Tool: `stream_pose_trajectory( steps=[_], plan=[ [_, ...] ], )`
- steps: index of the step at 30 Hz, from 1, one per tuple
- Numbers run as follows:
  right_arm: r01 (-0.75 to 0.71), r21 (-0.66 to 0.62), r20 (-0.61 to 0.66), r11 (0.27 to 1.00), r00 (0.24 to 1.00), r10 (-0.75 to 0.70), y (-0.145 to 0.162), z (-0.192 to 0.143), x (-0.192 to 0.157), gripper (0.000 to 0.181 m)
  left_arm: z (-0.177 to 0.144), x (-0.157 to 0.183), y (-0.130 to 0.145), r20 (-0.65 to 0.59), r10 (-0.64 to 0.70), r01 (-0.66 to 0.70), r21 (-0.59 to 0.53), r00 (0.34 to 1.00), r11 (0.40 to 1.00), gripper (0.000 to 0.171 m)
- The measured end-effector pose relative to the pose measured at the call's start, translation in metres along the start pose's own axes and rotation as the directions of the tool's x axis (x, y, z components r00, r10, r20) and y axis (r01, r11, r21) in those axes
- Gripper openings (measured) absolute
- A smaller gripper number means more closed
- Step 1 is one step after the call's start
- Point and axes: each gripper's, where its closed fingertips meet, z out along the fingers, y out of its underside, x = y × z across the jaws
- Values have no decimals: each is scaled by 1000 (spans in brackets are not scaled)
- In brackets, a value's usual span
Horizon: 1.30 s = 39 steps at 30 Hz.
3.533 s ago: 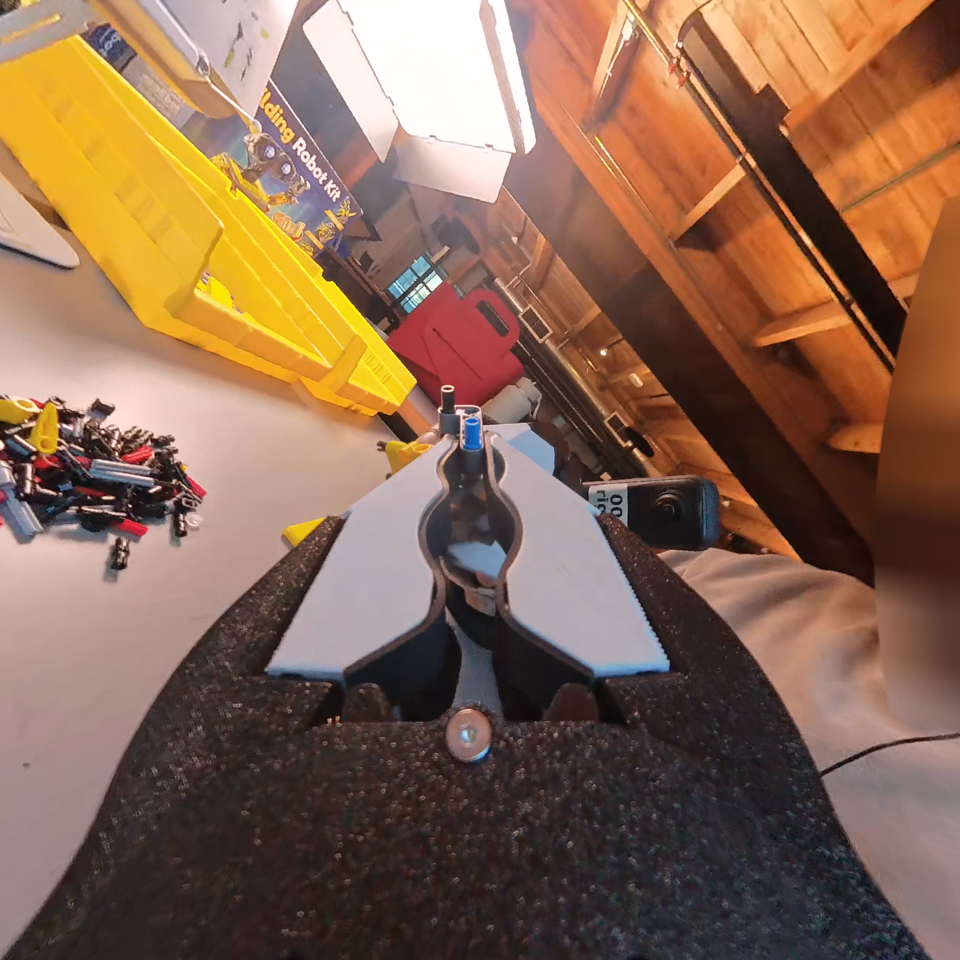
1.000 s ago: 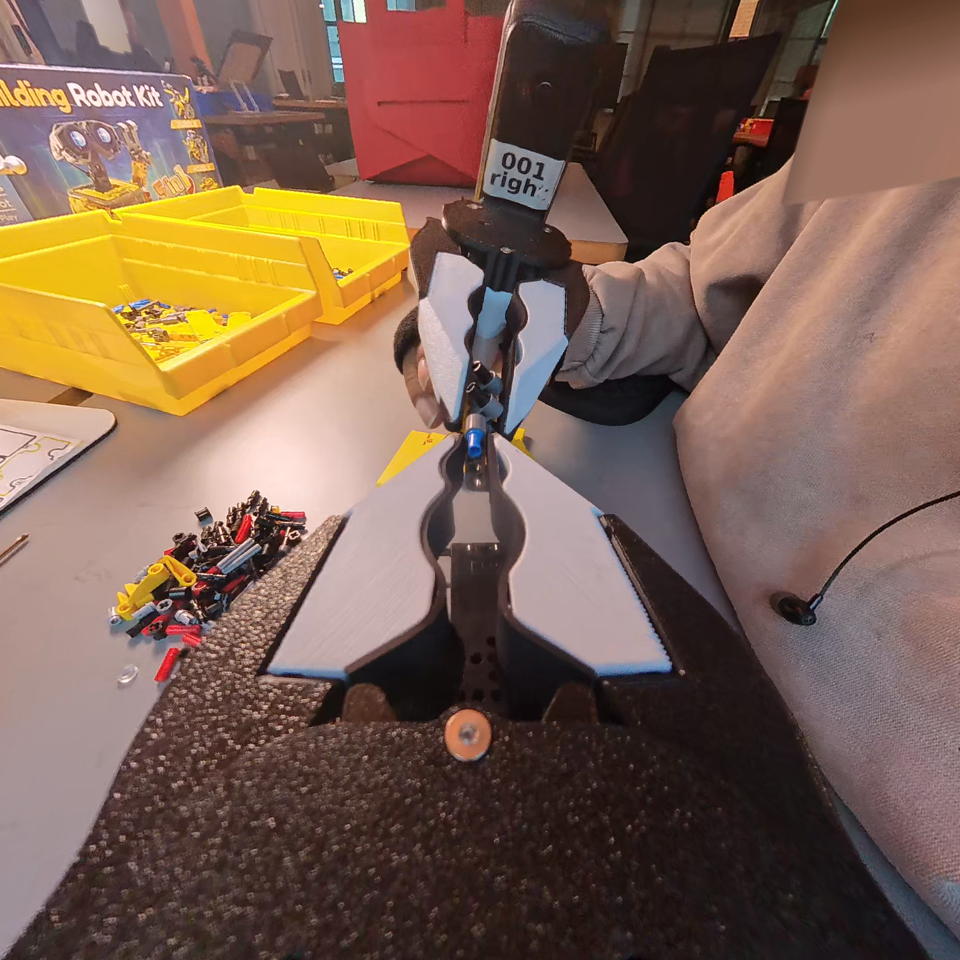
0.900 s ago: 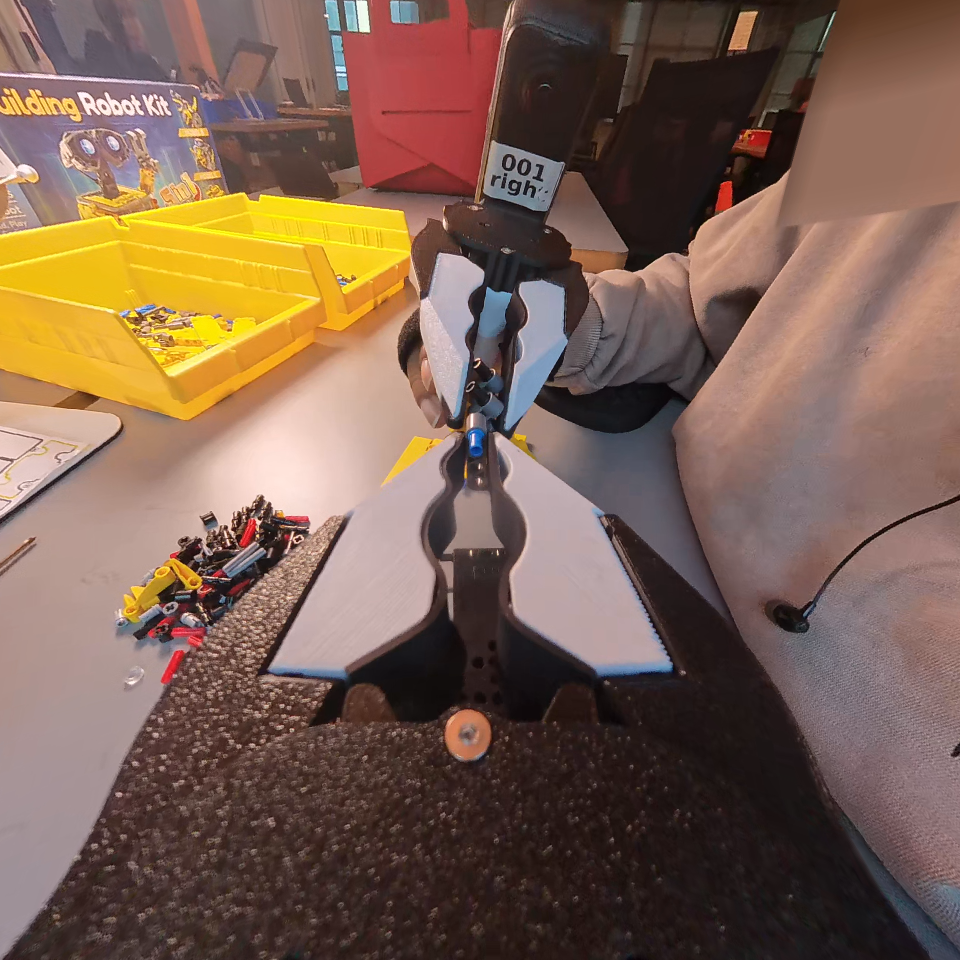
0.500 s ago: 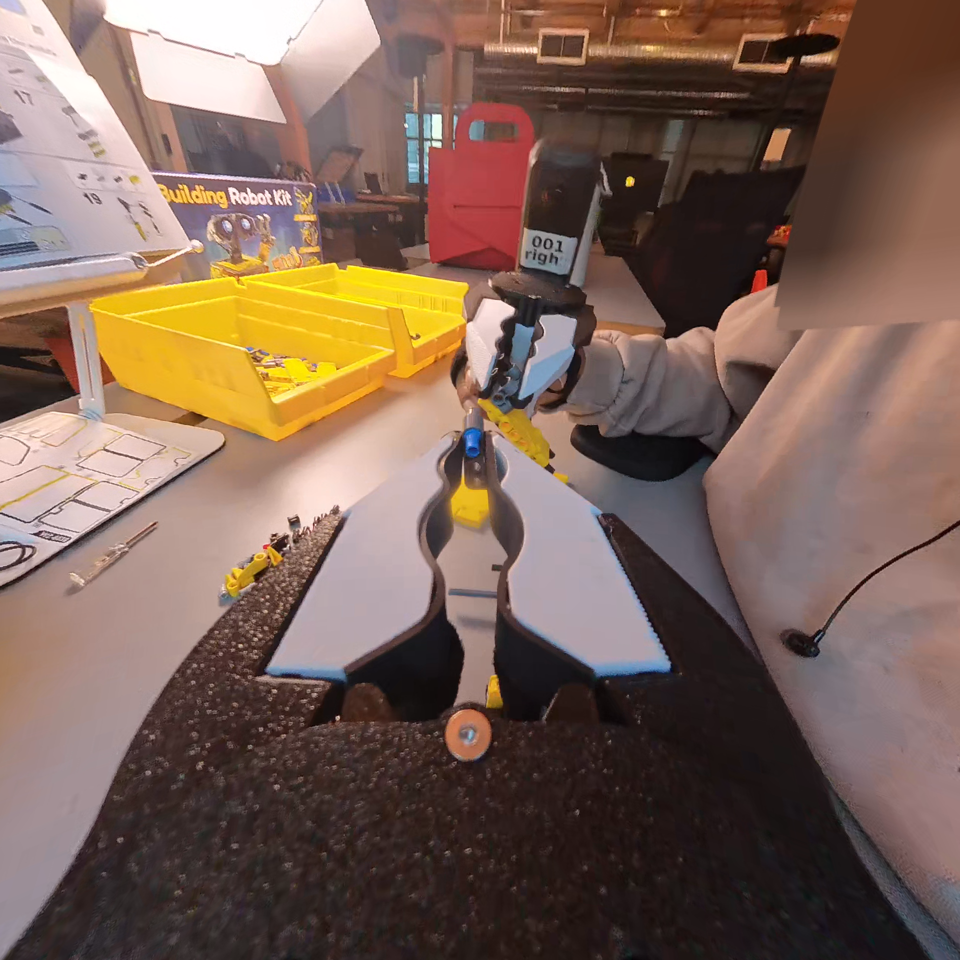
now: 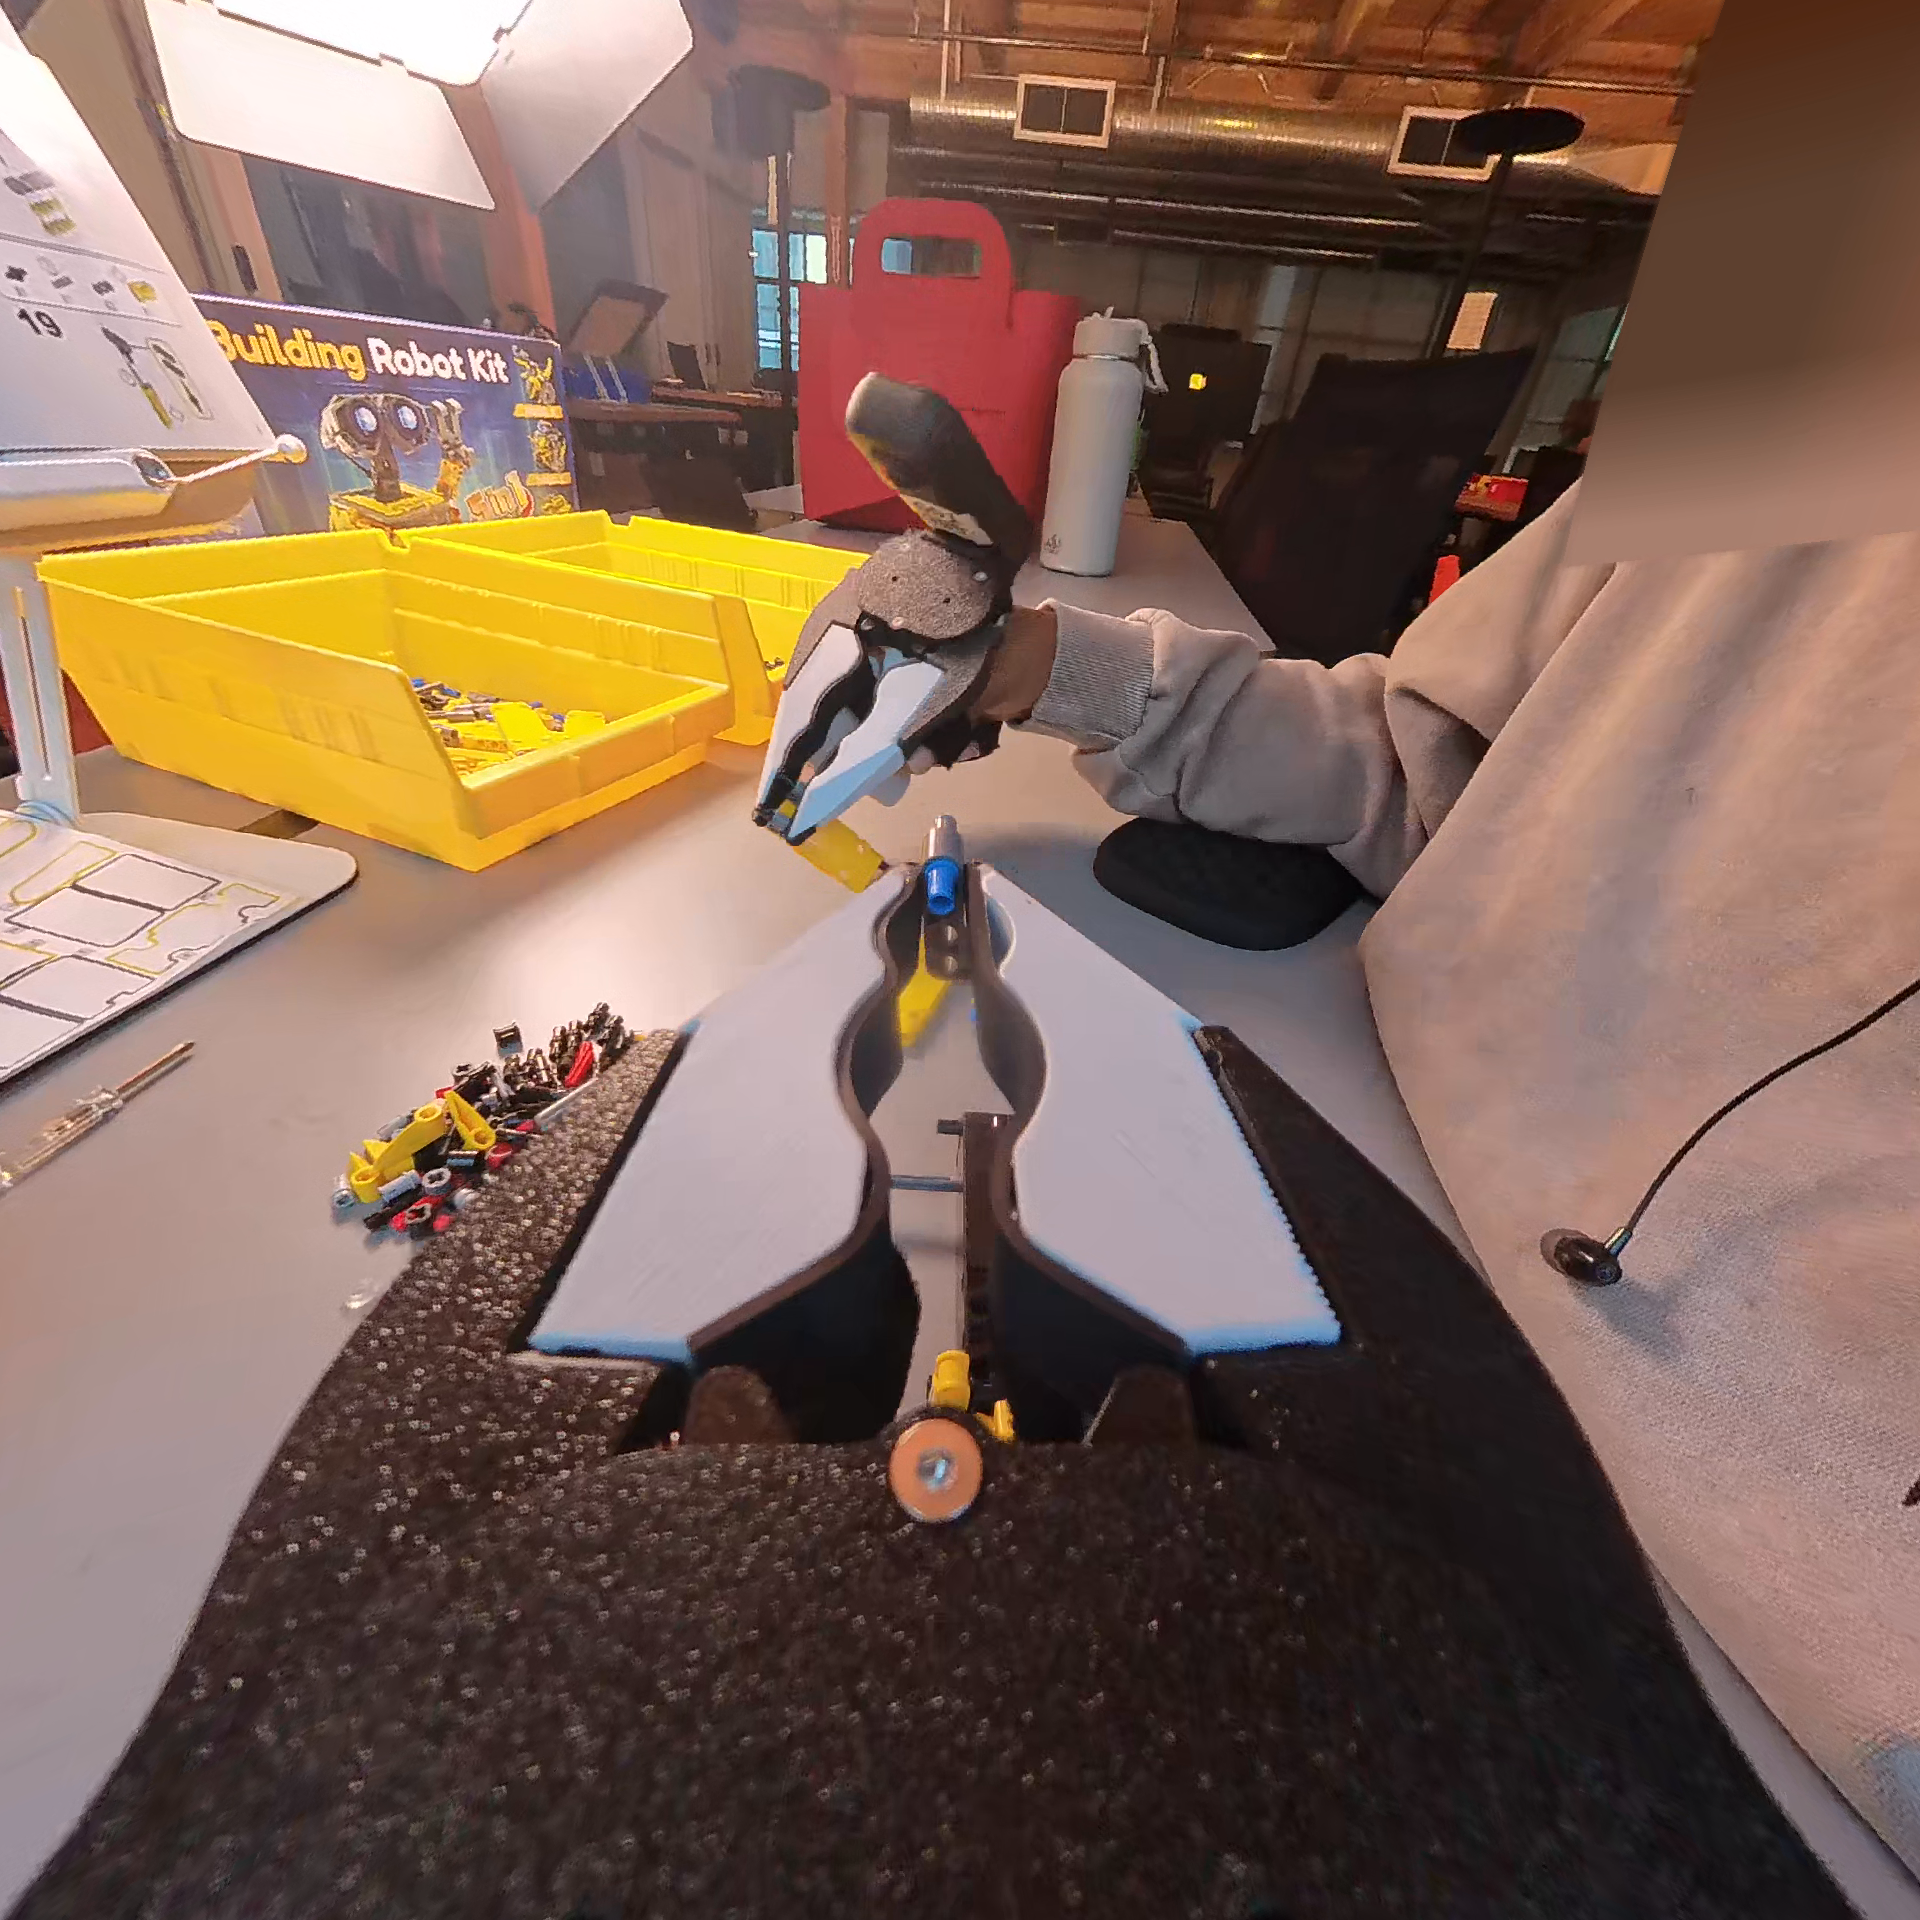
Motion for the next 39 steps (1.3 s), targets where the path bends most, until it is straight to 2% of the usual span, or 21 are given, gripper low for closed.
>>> stream_pose_trajectory(
  steps=[2, 4, 6, 8, 10, 12, 15, 17, 24, 39],
  plan=[
    [-40, -96, -28, 995, 999, 38, 28, 3, 11, 15, 3, 1, 4, -9, -8, 8, -7, 1000, 1000, 6],
    [-64, -140, -33, 988, 998, 60, 42, 7, 14, 19, 7, 2, 8, -13, -13, 13, -15, 1000, 1000, 6],
    [-26, -95, -103, 995, 995, 16, 29, 5, 22, 38, 10, 4, 11, -20, -10, 10, -20, 1000, 1000, 6],
    [19, 39, -119, 999, 993, -14, -9, -1, 14, 50, 12, 7, 12, -22, 2, -3, -23, 1000, 1000, 6],
    [51, 240, 2, 969, 999, -54, -60, -7, -27, 47, 14, 10, 11, -34, 14, -15, -20, 999, 1000, 6],
    [48, 400, 185, 915, 974, -132, -100, -11, -87, 36, 16, 13, 12, -43, 20, -21, -22, 999, 1000, 6],
    [10, 486, 344, 874, 917, -202, -128, -6, -149, 27, 20, 20, 14, -65, 36, -38, -34, 997, 999, 6],
    [-22, 500, 393, 866, 897, -204, -135, -2, -165, 20, 22, 25, 15, -77, 49, -53, -42, 996, 998, 7],
    [-87, 508, 438, 857, 883, -170, -137, 5, -174, 7, 24, 34, 15, -113, 58, -64, -45, 992, 997, 6],
    [-103, 530, 438, 841, 883, -168, -139, 4, -173, 8, 20, 33, 14, -107, 54, -62, -81, 993, 995, 6]
  ],
)
